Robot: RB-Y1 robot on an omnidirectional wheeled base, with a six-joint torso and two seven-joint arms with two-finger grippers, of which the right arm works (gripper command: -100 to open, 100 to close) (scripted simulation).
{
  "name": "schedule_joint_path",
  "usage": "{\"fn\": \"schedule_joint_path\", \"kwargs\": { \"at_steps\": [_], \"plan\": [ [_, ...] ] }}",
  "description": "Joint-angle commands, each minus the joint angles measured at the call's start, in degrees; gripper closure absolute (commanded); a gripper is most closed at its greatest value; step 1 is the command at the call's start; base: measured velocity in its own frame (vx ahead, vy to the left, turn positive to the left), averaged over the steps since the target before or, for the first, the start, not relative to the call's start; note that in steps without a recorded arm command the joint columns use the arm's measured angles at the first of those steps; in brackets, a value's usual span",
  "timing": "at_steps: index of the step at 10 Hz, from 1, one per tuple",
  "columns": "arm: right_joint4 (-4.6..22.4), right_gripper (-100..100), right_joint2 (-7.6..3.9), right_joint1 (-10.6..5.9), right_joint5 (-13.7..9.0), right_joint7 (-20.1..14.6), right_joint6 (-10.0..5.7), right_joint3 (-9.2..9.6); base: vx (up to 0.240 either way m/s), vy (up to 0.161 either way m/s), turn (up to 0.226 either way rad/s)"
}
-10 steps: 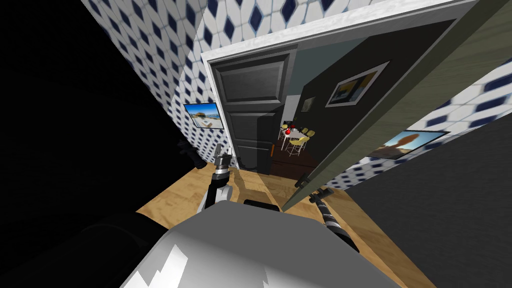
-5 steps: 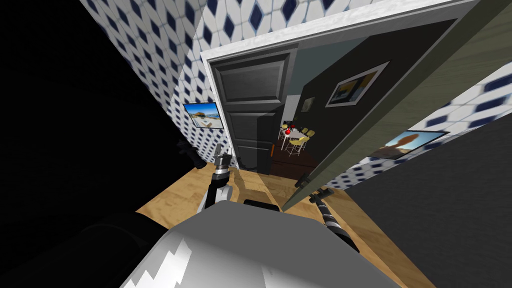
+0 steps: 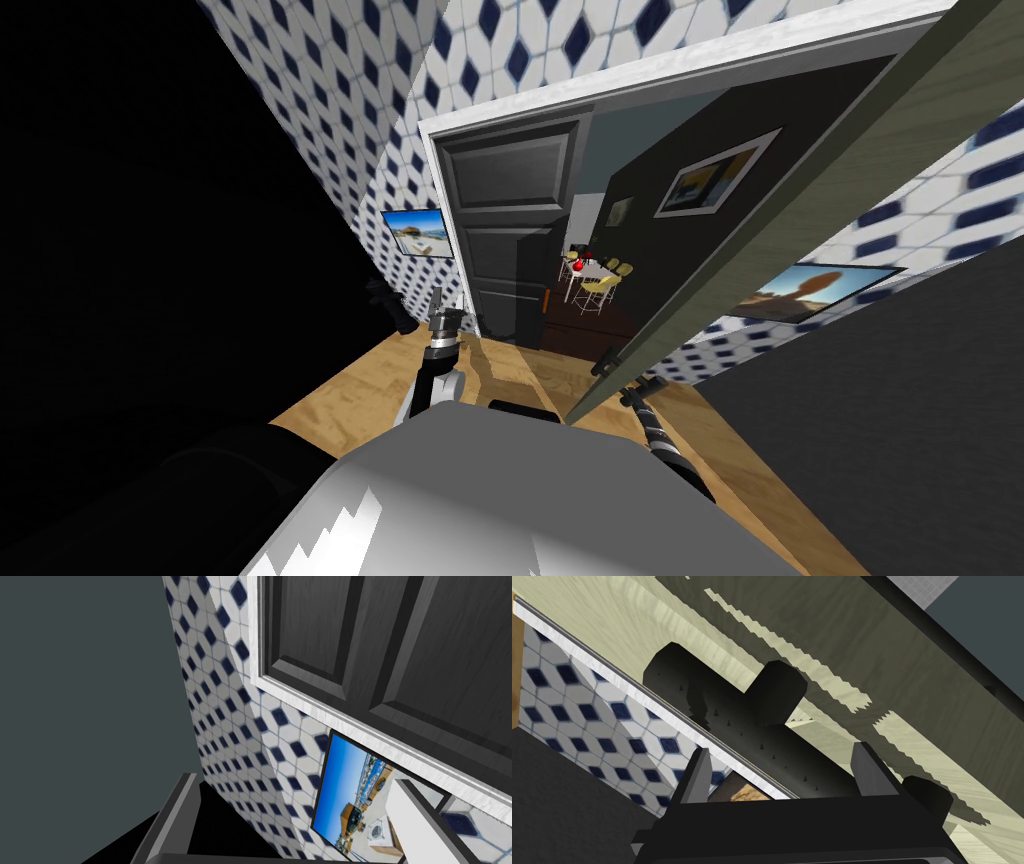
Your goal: Pull the door open
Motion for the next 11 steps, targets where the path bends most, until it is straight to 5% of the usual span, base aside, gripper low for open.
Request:
{"fn": "schedule_joint_path", "kwargs": {
  "at_steps": [1,6,11],
  "plan": [
    [1.61,100,-0.45,-1.24,-1.13,-0.15,0.8,-1.34,-0.046,-0.033,0.005],
    [1.71,100,-0.29,-1.5,-1.84,0.19,1.88,-1.88,-0.014,-0.016,0.001],
    [2.12,100,0.37,-2.58,-4.81,1.6,6.22,-4.16,-0.034,-0.026,0.024]
  ]
}}
